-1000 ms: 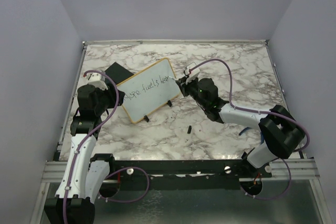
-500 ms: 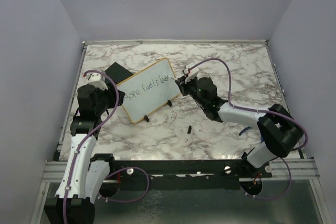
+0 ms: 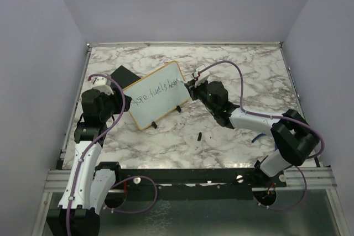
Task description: Write a sentence on the whiteboard
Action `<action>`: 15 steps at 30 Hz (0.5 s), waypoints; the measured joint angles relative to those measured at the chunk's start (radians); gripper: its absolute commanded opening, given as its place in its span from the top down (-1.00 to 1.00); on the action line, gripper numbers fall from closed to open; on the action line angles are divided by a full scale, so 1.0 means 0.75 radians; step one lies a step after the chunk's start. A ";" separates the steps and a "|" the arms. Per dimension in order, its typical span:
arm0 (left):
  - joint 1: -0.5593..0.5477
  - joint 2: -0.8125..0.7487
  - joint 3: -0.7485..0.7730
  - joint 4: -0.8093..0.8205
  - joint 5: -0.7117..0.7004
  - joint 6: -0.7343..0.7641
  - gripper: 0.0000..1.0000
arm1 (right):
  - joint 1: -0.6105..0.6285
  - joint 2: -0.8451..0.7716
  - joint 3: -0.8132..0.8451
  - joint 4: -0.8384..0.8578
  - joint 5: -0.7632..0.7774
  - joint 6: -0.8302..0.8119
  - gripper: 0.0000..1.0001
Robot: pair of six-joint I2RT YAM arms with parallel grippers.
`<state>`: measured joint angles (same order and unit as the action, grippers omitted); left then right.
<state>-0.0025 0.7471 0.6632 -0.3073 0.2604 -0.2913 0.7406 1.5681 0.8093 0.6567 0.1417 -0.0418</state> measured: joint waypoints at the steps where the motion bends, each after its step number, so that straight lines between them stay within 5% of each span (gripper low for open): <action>1: 0.000 0.000 0.000 0.000 0.000 0.000 0.00 | 0.000 0.000 0.000 0.000 0.004 0.000 0.99; 15: 0.000 0.000 0.000 0.000 0.000 0.000 0.00 | 0.000 0.000 0.000 -0.001 0.040 -0.001 0.99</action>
<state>-0.0025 0.7471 0.6632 -0.3073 0.2604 -0.2913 0.7406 1.5681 0.8093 0.6563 0.1715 -0.0422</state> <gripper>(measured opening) 0.496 0.134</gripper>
